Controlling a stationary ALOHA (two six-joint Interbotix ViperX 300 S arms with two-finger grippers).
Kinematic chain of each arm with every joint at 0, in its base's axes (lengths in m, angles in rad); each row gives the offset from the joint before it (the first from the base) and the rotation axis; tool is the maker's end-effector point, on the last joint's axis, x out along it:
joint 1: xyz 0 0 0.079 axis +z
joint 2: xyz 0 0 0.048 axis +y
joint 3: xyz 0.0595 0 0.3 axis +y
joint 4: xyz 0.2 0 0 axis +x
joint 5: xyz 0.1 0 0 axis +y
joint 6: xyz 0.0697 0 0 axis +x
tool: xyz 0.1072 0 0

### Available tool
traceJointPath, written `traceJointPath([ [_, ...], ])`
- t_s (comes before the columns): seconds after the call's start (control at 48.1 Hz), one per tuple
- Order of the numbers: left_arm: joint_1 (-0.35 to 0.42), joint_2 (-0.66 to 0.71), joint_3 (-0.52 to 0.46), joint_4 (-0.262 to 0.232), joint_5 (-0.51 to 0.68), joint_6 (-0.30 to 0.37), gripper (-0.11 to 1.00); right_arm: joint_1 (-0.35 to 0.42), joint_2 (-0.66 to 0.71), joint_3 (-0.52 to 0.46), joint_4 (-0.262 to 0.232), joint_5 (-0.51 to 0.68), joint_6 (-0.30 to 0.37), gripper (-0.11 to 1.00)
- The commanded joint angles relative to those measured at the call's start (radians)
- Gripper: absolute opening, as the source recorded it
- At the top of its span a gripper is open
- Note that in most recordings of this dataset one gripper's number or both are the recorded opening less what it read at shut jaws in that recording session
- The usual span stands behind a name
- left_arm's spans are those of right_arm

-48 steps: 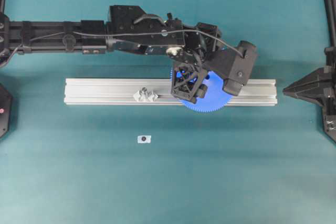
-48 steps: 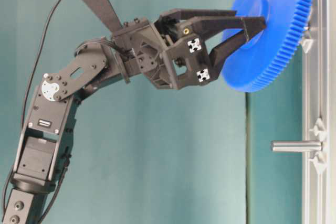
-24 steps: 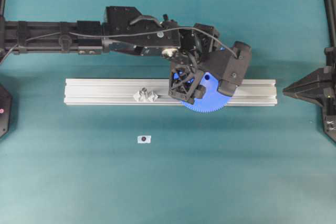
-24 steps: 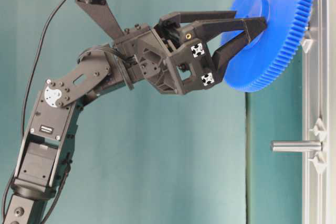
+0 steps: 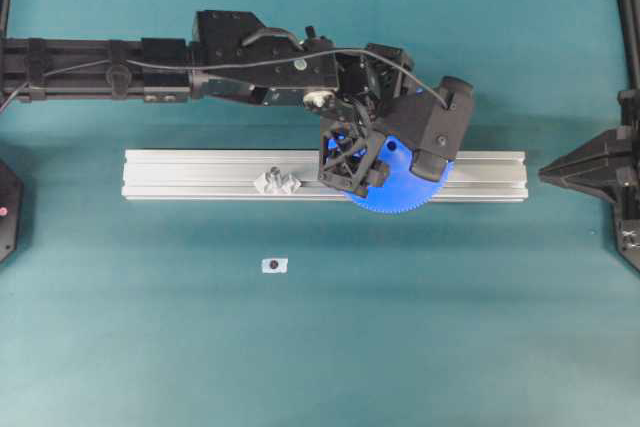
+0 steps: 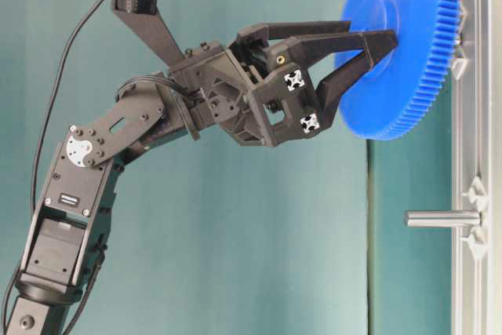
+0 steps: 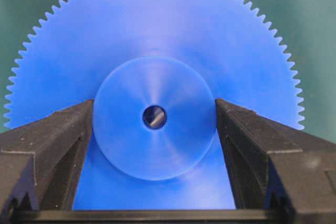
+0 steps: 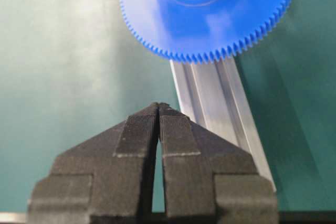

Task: Insert the large gear onto the shaft.
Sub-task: 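Align the gear's center hole with the right metal shaft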

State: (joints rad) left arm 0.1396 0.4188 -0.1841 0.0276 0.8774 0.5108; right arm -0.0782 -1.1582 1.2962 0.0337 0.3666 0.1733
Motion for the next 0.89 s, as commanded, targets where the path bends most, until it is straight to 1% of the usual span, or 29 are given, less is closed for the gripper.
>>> traceJointPath([
  [0.0, 0.029, -0.032, -0.005, 0.006, 0.002, -0.002, 0.79, -0.002, 0.006, -0.014, 0.002, -0.008, 0.011, 0.08],
  [0.062, 0.032, -0.031, -0.005, 0.006, 0.000, -0.006, 0.79, -0.002, 0.006, -0.015, 0.002, -0.005, 0.011, 0.08],
  [0.187, 0.035, -0.026, -0.003, 0.006, -0.002, -0.038, 0.79, -0.002, 0.008, -0.017, 0.000, -0.005, 0.011, 0.08],
  [0.27, 0.035, -0.028, -0.005, 0.006, 0.000, -0.060, 0.87, -0.002, 0.008, -0.021, -0.002, -0.005, 0.011, 0.08],
  [0.312, 0.035, -0.029, -0.003, 0.006, 0.000, -0.066, 0.89, -0.002, 0.008, -0.028, -0.002, -0.005, 0.009, 0.08],
  [0.52, 0.040, -0.032, 0.003, 0.006, -0.003, -0.069, 0.86, -0.002, 0.008, -0.035, -0.005, -0.005, 0.009, 0.08],
  [0.728, 0.040, -0.032, 0.005, 0.006, -0.061, -0.071, 0.86, -0.002, 0.008, -0.034, -0.005, -0.018, 0.008, 0.08],
  [0.873, 0.040, -0.028, 0.003, 0.006, -0.067, -0.077, 0.89, -0.003, 0.008, -0.029, -0.005, -0.018, 0.009, 0.08],
])
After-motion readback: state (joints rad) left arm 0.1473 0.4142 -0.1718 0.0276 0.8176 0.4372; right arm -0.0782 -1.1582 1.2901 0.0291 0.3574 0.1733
